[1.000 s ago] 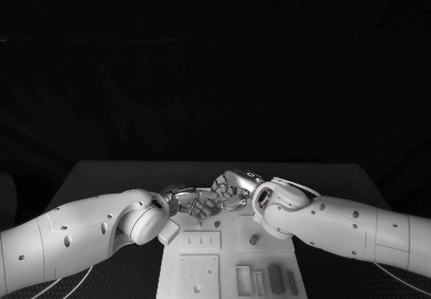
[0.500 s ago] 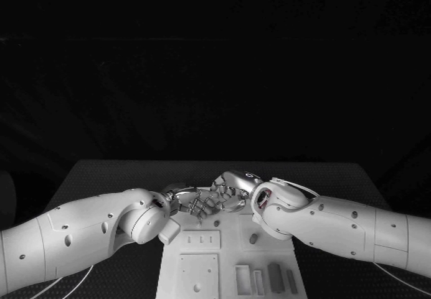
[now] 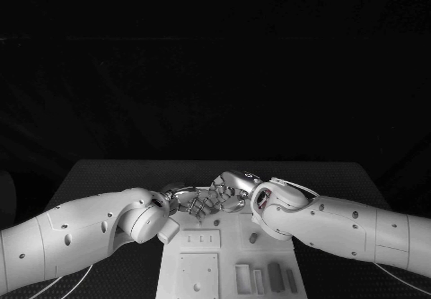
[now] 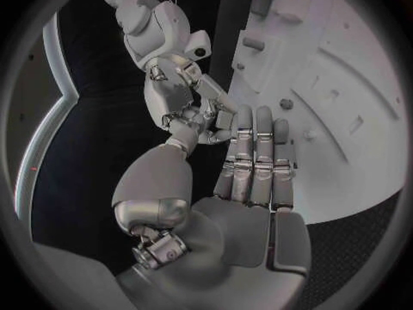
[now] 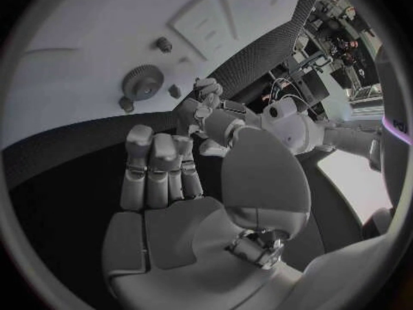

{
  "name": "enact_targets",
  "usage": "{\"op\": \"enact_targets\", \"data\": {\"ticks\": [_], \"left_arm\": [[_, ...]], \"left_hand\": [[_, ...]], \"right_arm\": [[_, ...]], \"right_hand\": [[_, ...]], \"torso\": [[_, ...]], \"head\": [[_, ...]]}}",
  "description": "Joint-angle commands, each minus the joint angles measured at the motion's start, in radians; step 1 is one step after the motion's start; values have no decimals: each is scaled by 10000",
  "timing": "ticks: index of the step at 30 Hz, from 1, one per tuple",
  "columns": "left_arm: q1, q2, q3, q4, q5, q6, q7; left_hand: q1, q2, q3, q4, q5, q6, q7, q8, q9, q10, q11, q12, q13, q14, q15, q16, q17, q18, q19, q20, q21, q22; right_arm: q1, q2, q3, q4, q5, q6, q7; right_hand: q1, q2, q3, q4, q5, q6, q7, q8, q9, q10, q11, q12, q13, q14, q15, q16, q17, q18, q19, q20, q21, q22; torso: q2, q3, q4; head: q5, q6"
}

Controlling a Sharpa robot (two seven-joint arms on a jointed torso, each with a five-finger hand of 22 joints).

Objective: Assemble the parts on the task board

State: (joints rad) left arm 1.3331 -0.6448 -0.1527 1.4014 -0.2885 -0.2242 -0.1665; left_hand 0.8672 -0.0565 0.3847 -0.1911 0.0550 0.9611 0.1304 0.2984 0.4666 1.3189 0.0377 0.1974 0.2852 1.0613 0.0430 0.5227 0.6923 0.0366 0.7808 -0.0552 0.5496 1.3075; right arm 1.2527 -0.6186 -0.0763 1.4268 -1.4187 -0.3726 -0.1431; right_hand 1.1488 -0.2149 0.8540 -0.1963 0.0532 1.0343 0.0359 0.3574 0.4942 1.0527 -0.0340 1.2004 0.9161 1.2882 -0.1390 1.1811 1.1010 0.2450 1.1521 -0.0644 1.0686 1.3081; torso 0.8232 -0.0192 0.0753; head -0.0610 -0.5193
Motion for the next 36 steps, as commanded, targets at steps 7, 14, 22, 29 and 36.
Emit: {"op": "enact_targets", "data": {"ticks": [7, 14, 22, 29, 36], "left_arm": [[12, 120, 12, 47, -16, 59, 14], [12, 179, 12, 56, 8, 21, 62], [13, 166, 13, 47, 116, -21, 153], [13, 171, 13, 36, 241, -33, 194], [13, 190, 13, -22, 254, -83, 190]], "left_hand": [[-51, 17, 0, -14, -11, -83, 45, -44, -21, -17, 52, -40, 18, -77, -23, 37, 18, 122, -43, -29, -7, 95], [-17, 55, 25, -21, -9, -56, 36, -36, -23, 3, 43, -34, 29, -66, -30, 62, 31, 117, -65, -30, -10, 99], [32, 108, 54, -39, -5, -43, 33, -36, -28, 15, 38, -33, 38, -61, -35, 83, 41, 113, -75, -33, -6, 104], [306, 598, 258, -117, 39, 40, 4, -4, -27, 63, 18, -23, 64, -50, -46, 132, 63, 88, -99, -37, 6, 118], [1079, 858, 1023, -252, -1, 277, -90, 97, 8, 181, -42, 7, 120, -53, -53, 188, 75, 37, -105, -47, 51, 141]], "right_arm": [[-20, 88, -2, 22, -58, 60, 73], [-48, 193, -2, 4, 6, 129, 96], [-104, 234, -5, -56, 43, 223, 104], [-148, 234, -6, -67, 75, 219, 129], [-170, 230, -7, -46, 91, 199, 159]], "right_hand": [[-54, 36, 51, -9, 44, 460, 379, 89, 438, 74, -20, 52, -20, 40, -26, 32, 6, 168, 61, -14, 35, 48], [-62, 35, 57, -15, 57, 466, 377, 85, 442, 82, -22, 51, -23, 49, -29, 30, 4, 168, 73, -18, 38, 46], [-67, 39, 59, -18, 67, 467, 376, 82, 444, 86, -23, 50, -24, 52, -29, 28, 3, 168, 78, -19, 38, 45], [-76, 44, 60, -20, 81, 468, 376, 79, 446, 88, -23, 49, -26, 55, -30, 27, 2, 168, 81, -20, 38, 44], [-83, 48, 62, -27, 97, 471, 375, 76, 449, 92, -24, 48, -28, 59, -31, 24, 1, 168, 85, -21, 38, 43]], "torso": [[-3, -3, -7], [-2, -10, -2], [-1, -13, 1], [0, -8, -3], [0, 6, -17]], "head": [[-4, -22], [-13, -37], [-7, -45], [11, -65], [26, -72]]}}
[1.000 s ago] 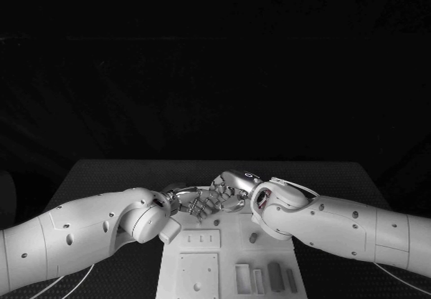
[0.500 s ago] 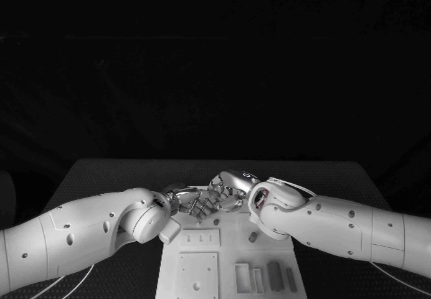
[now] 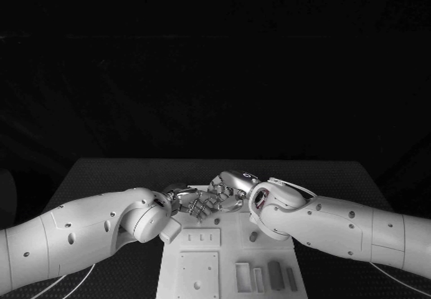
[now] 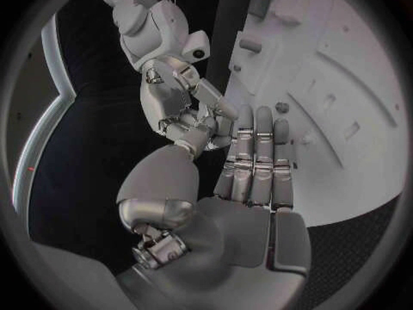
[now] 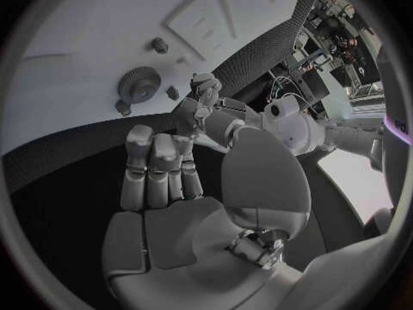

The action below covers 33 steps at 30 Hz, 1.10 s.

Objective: Assemble the parts on the task board

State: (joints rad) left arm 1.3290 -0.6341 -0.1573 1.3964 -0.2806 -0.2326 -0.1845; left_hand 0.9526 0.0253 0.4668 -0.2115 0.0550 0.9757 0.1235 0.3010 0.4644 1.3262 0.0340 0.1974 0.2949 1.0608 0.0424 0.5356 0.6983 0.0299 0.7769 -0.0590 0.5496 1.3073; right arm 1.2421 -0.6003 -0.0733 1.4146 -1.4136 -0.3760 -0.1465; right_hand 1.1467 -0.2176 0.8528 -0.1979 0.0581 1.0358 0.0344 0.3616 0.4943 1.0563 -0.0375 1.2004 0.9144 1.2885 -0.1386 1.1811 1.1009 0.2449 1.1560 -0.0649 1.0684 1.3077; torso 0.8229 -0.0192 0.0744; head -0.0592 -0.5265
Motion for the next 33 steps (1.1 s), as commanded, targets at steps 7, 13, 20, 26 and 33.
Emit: {"op": "enact_targets", "data": {"ticks": [7, 13, 20, 26, 33], "left_arm": [[54, 130, 57, -8, 275, 25, 309], [55, 131, 57, 4, 275, 67, 280], [54, 77, 57, 70, 340, 114, 237], [53, -14, 57, 104, 404, 244, 219], [51, -160, 56, 161, 404, 321, 193]], "left_hand": [[136, -295, 481, 164, 86, 208, -36, 78, 33, 159, -13, -2, 64, -45, -40, 107, 18, 34, -83, -11, 92, 155], [90, -363, 674, 194, 969, 288, -72, 102, 59, 205, -38, -9, 118, -47, -55, 168, 26, 17, -109, -33, 154, 170], [88, -227, 792, 16, 1876, 292, -72, 99, 83, 203, -34, -38, 165, -80, -47, 203, 20, -4, -154, -27, 219, 176], [132, -74, 900, -273, 2710, 268, -63, 97, 112, 191, -23, -66, 201, -111, -33, 220, 8, -20, -195, -13, 266, 172], [105, 3, 935, -364, 2958, 242, -53, 89, 124, 163, -12, -92, 211, -150, -17, 211, -6, -31, -232, 0, 282, 171]], "right_arm": [[-78, 55, -37, 115, 37, 230, 133], [-79, 74, -37, 110, 31, 251, 112], [-80, 69, -38, 10, 14, 250, 91], [-92, 76, -38, -34, 7, 243, 87], [-98, 59, -38, -31, -48, 236, 51]], "right_hand": [[-74, 78, 75, -25, 76, 462, 389, 30, 453, 64, 9, 47, -14, 64, -37, 22, 1, 168, 55, -19, 41, 44], [-82, 80, 80, -44, 113, 473, 385, 27, 460, 76, 5, 48, -17, 76, -40, 20, 0, 168, 65, -23, 43, 42], [-89, 83, 82, -52, 127, 478, 383, 24, 464, 81, 3, 48, -18, 82, -42, 19, 0, 168, 72, -25, 44, 41], [-94, 86, 84, -56, 134, 480, 382, 22, 466, 85, 2, 47, -20, 87, -44, 18, -1, 168, 76, -26, 44, 40], [-96, 113, 113, -86, 43, 489, 377, 8, 475, 99, -3, 41, -28, 103, -49, 10, -3, 169, 92, -32, 42, 34]], "torso": [[0, -3, 4], [-3, -1, -2], [-2, -7, -8], [-13, -6, -19], [-4, -11, 2]], "head": [[12, -12], [5, 4], [1, 5], [-20, 9], [-63, 75]]}}
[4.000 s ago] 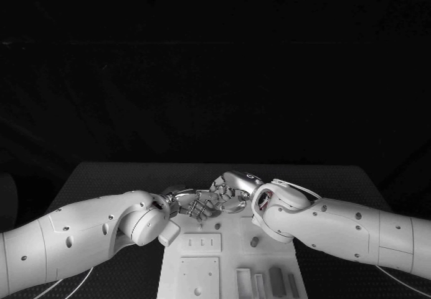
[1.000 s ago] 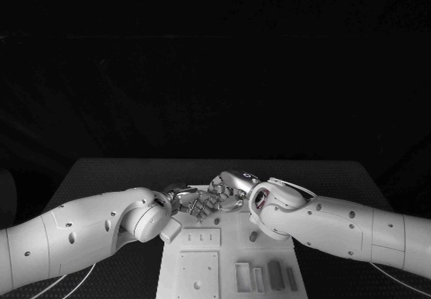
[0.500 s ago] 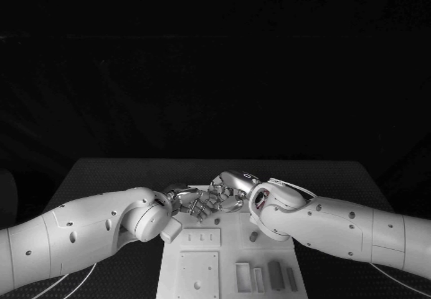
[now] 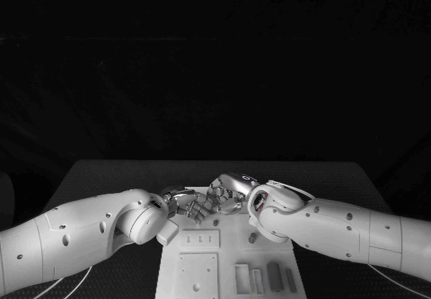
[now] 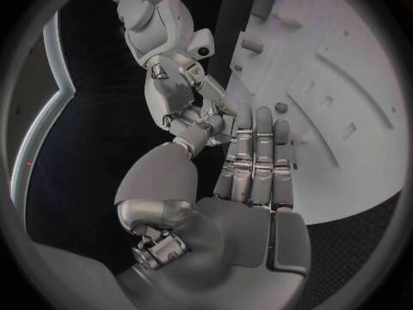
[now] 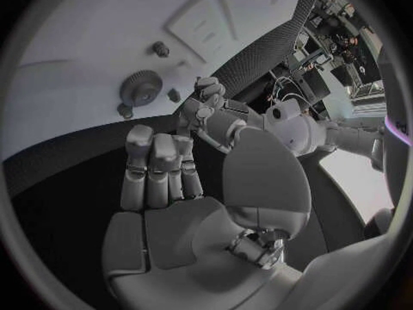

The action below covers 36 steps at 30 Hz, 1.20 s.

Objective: Assemble the parts on the task board

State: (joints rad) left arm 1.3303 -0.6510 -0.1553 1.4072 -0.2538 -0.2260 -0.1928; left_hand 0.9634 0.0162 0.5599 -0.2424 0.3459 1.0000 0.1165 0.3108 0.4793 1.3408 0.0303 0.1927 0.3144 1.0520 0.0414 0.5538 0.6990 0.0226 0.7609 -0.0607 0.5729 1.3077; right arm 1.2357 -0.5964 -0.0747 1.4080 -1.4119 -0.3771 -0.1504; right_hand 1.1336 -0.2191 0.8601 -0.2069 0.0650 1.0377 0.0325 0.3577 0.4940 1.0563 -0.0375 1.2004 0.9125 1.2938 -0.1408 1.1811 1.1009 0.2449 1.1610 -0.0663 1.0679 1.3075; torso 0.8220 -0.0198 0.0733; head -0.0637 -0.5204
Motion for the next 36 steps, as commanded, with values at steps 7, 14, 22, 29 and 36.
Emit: {"op": "enact_targets", "data": {"ticks": [7, 14, 22, 29, 36], "left_arm": [[38, 3, 36, 51, 137, 232, 211], [38, 33, 35, 42, 91, 221, 38], [38, 4, 34, 8, -402, -42, -266], [36, -1, 33, -28, -826, -199, -370], [35, -6, 33, -27, -1040, -364, -446]], "left_hand": [[-14, 113, 11, -72, 107, -5, 21, -10, -22, 16, 27, -48, 21, -67, -4, 30, -16, 40, -79, 21, 54, 168], [-77, 150, -7, -40, 74, 9, 21, 0, -12, 36, 23, -40, 33, -50, -5, 46, -14, 36, -75, 24, 68, 167], [-155, 182, -3, 8, 71, 207, -72, 121, 70, 205, -52, 61, 109, 93, -73, 171, 30, 52, -17, -24, 125, 162], [-244, 242, -9, 0, 247, 483, -216, 318, 298, 468, -186, 281, 287, 290, -217, 453, 135, 25, 114, -142, 215, 141], [-396, 355, -63, -131, 517, 684, -352, 527, 756, 637, -351, 746, 734, 471, -392, 918, 300, -52, 249, -319, 381, 162]], "right_arm": [[-33, 22, -24, 66, -63, 247, 103], [-34, 15, -24, 146, -62, 177, 10], [-34, -35, -24, 214, -63, 135, -65], [-35, -57, -24, 225, -96, 175, -105], [-35, -85, -24, 218, -98, 197, -120]], "right_hand": [[29, 126, 43, 0, -31, 474, 395, 46, 481, 101, -4, 41, -10, 53, -28, 8, -3, 169, 45, -18, 47, 34], [18, 124, 45, -1, -21, 479, 395, 43, 484, 105, -4, 40, -12, 56, -28, 5, -4, 169, 48, -18, 46, 33], [-28, 107, 62, -13, 77, 496, 390, 30, 497, 122, -9, 38, -17, 73, -32, -5, -6, 169, 65, -22, 42, 25], [-58, 88, 72, -26, 169, 503, 389, 17, 507, 127, -11, 32, -23, 82, -34, -16, -7, 169, 76, -26, 38, 19], [-79, 60, 73, -45, 246, 504, 389, 3, 515, 127, -11, 21, -30, 84, -34, -28, -9, 169, 81, -28, 33, 14]], "torso": [[6, -6, 19], [16, 2, 18], [13, 5, 23], [10, 8, 8], [10, 0, 12]], "head": [[-2, -2], [1, -32], [22, -64], [35, -65], [33, -76]]}}
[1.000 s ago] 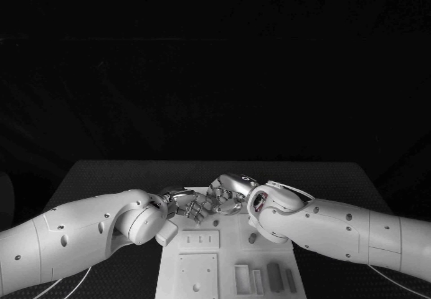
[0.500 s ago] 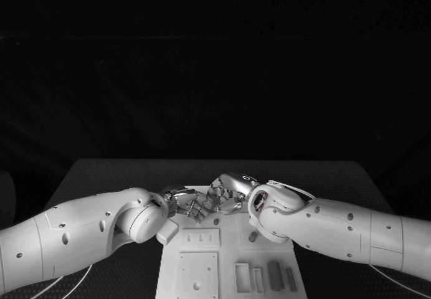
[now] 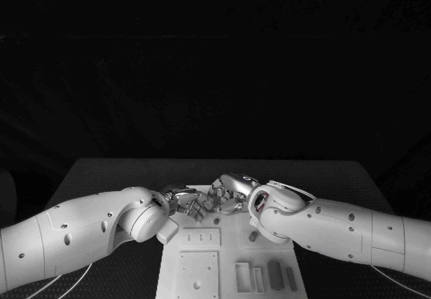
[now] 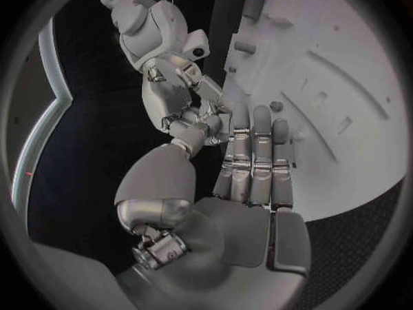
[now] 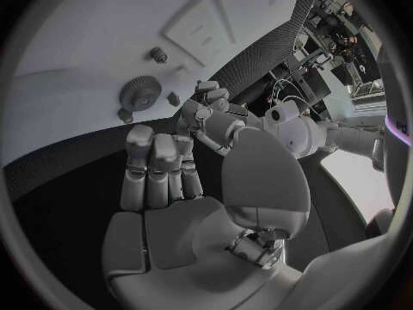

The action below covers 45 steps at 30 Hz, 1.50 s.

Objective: Assemble the parts on the task board

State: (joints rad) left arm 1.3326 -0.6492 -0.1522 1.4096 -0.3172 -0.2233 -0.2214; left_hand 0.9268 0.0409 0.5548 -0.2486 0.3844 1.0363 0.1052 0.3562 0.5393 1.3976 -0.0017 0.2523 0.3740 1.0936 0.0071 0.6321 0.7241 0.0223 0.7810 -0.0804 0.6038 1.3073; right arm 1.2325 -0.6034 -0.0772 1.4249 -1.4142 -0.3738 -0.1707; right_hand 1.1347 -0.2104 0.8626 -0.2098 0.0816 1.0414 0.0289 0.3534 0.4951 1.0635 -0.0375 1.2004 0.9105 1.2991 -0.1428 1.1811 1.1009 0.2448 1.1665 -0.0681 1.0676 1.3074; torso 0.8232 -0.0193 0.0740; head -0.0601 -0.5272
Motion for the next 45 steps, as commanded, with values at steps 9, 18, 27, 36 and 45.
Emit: {"op": "enact_targets", "data": {"ticks": [9, 18, 27, 36, 45], "left_arm": [[11, -51, 1, -28, -563, -359, -257], [11, -62, 1, -16, -617, -254, -275], [11, -79, 1, -12, -617, -214, -282], [11, -119, 2, -91, -653, 326, -498], [23, -185, 3, -200, -1287, 1400, -1762]], "left_hand": [[-205, 165, 15, -291, 642, 367, -312, 157, 743, -141, -120, 758, 740, 21, -148, 586, 128, -143, 24, -243, 215, 160], [-226, 299, 57, -286, 386, 289, -302, 137, 1091, -364, -111, 998, 1011, -90, -144, 712, 81, -179, -45, -255, 262, 155], [-221, 319, 75, -283, 307, 255, -297, 120, 1231, -443, -106, 1080, 1104, -124, -137, 750, 52, -187, -82, -249, 281, 157], [-222, 302, 81, -300, 369, 268, -309, 118, 1350, -463, -121, 1165, 1185, -106, -151, 814, 40, -182, -75, -260, 312, 157], [-250, 278, 74, -314, 348, 253, -310, 65, 1500, -544, -115, 1249, 1283, -149, -152, 868, 0, -185, -86, -265, 349, 151]], "right_arm": [[-5, -36, 1, 27, -95, 164, 30], [-4, -61, 0, -99, 790, 140, 364], [-3, -107, -1, -240, 901, 199, 338], [0, -348, -1, -564, 1095, -158, 385], [292, -460, 23, -1486, 2467, -116, 587]], "right_hand": [[-96, -42, 47, -48, 160, 465, 425, 29, 511, 52, -10, 8, -19, 31, -14, -42, -11, 170, 28, -13, 28, 10], [-435, -280, -399, -38, 299, -963, 916, -822, 169, -304, 452, -187, -93, -225, 411, -244, -57, 170, -199, 79, -151, -38], [-534, -403, -1230, 6, 450, -1567, 1193, -1140, 29, -619, 723, -342, -287, -466, 682, -357, -70, 170, -451, 247, -317, -56], [-496, -438, -1361, 32, 454, -1688, 1234, -1197, 1, -706, 763, -383, -364, -539, 720, -401, -90, 170, -523, 299, -387, -73], [-366, -434, -1271, 180, 767, -1651, 1229, -1169, 2, -679, 759, -363, -451, -519, 718, -396, -106, 170, -493, 325, -412, -87]], "torso": [[-5, -6, 6], [-17, -5, -3], [-20, -13, 13], [-7, -4, 4], [3, 15, 21]], "head": [[-21, -20], [-16, -21], [-36, 1], [-5, -11], [-1, -62]]}}
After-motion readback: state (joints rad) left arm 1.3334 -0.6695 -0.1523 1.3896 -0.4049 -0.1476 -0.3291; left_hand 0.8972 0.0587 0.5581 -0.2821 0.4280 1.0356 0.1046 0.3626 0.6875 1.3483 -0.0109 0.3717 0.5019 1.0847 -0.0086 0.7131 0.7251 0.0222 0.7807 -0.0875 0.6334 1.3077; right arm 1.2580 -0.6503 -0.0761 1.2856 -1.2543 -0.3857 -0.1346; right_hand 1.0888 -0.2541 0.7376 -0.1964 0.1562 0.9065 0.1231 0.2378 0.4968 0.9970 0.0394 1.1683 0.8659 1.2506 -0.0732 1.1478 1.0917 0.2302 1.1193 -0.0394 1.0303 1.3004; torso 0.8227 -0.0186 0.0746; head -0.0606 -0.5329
